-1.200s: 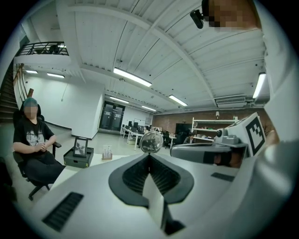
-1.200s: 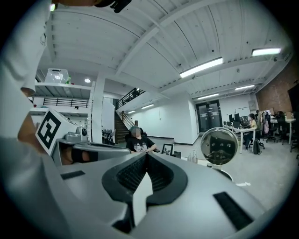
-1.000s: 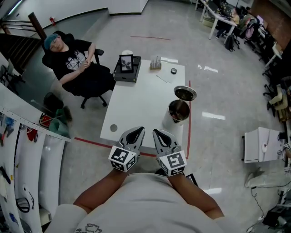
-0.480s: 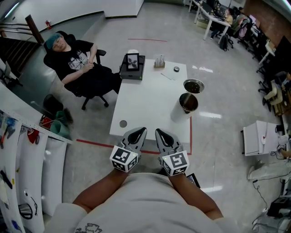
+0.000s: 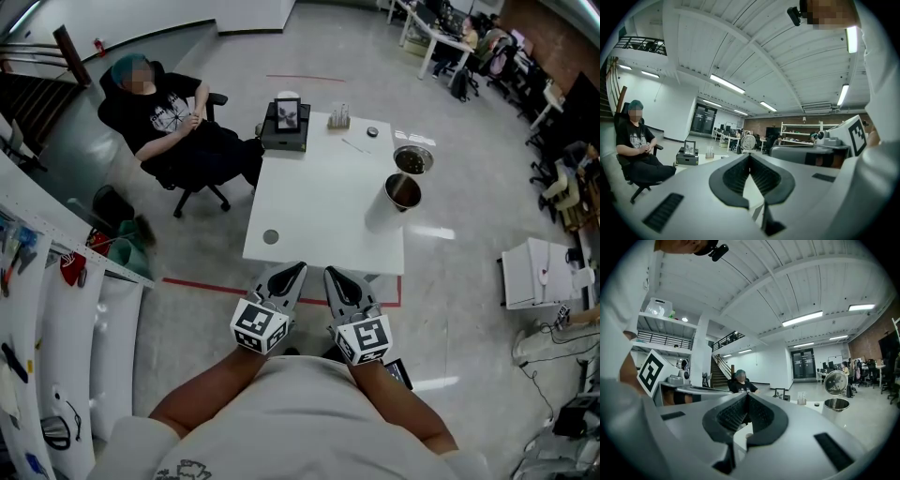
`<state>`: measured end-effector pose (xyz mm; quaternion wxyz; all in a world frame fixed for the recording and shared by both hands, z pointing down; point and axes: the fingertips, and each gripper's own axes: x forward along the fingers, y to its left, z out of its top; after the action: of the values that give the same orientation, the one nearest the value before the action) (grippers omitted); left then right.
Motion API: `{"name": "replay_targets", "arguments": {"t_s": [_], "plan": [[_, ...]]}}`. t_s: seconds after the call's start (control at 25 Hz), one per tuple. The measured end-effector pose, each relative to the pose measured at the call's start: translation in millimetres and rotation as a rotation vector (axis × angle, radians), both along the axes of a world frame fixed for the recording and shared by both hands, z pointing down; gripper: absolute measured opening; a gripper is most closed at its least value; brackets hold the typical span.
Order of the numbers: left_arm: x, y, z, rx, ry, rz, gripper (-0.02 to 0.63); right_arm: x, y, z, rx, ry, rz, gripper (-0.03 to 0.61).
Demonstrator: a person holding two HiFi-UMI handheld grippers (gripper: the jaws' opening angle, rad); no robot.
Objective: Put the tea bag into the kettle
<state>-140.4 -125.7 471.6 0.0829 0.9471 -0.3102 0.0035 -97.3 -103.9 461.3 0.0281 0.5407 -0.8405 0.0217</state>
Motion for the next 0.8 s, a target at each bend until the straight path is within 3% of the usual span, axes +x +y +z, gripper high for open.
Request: {"name": "replay_targets", "arguments": {"t_s": [0.8], "plan": [[-24,26,0,-0.009,0.029,-0.015,0.011,-25,27,0,-0.003,0.008,-0.014,0.011]]}}
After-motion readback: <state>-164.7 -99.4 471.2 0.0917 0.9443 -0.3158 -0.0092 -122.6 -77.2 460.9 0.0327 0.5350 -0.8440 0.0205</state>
